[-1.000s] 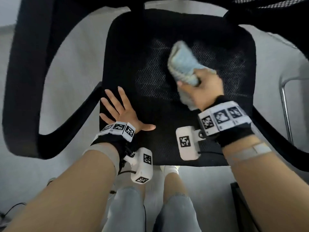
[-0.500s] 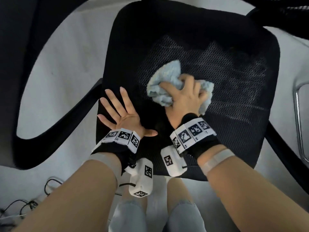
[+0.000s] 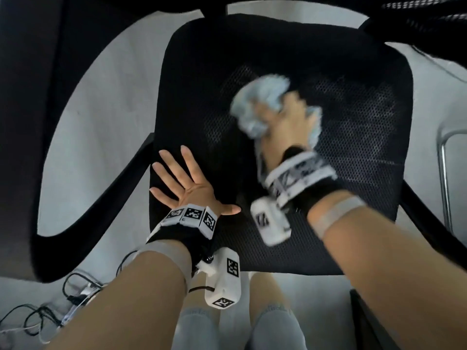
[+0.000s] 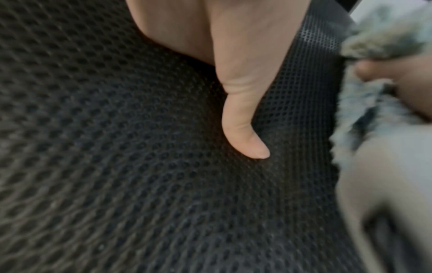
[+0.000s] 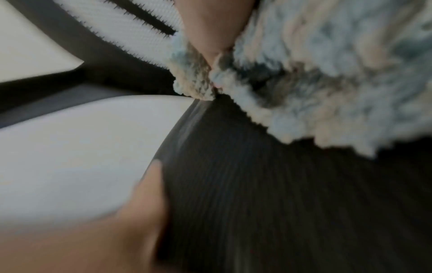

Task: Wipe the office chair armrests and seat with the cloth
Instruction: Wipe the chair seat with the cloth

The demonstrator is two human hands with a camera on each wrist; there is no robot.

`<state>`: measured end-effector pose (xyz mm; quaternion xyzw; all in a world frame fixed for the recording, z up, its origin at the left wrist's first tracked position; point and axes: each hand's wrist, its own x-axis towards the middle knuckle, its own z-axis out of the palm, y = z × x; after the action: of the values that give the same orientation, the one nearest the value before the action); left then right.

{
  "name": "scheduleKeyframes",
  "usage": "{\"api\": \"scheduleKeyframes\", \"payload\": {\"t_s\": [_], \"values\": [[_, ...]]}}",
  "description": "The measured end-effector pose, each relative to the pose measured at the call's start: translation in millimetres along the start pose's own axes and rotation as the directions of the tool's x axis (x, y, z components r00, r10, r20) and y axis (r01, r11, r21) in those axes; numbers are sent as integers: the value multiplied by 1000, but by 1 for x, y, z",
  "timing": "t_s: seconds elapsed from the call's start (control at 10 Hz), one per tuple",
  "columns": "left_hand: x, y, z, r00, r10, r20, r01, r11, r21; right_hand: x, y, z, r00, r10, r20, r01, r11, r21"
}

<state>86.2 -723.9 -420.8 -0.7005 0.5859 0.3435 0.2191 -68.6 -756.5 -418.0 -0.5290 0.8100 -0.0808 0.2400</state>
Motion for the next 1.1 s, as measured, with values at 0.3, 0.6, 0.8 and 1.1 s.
{"api": "scheduleKeyframes", "payload": {"t_s": [0.3,0.6,0.8,1.1], "values": [[1,-1,7,999,-43,32,44,998,-39,42,2,-17,997,64,-38,-64,998,-8],[0,-1,8,999,-40,25,40,999,-6,-19,-35,16,802,-514,304,535,845,17],[4,-2,3,992,-38,120,42,999,-33,70,-26,-5,948,265,-178,-202,929,308],[0,-1,9,998,-47,34,47,999,0,-30,-31,28,893,-372,253,343,927,152]]}}
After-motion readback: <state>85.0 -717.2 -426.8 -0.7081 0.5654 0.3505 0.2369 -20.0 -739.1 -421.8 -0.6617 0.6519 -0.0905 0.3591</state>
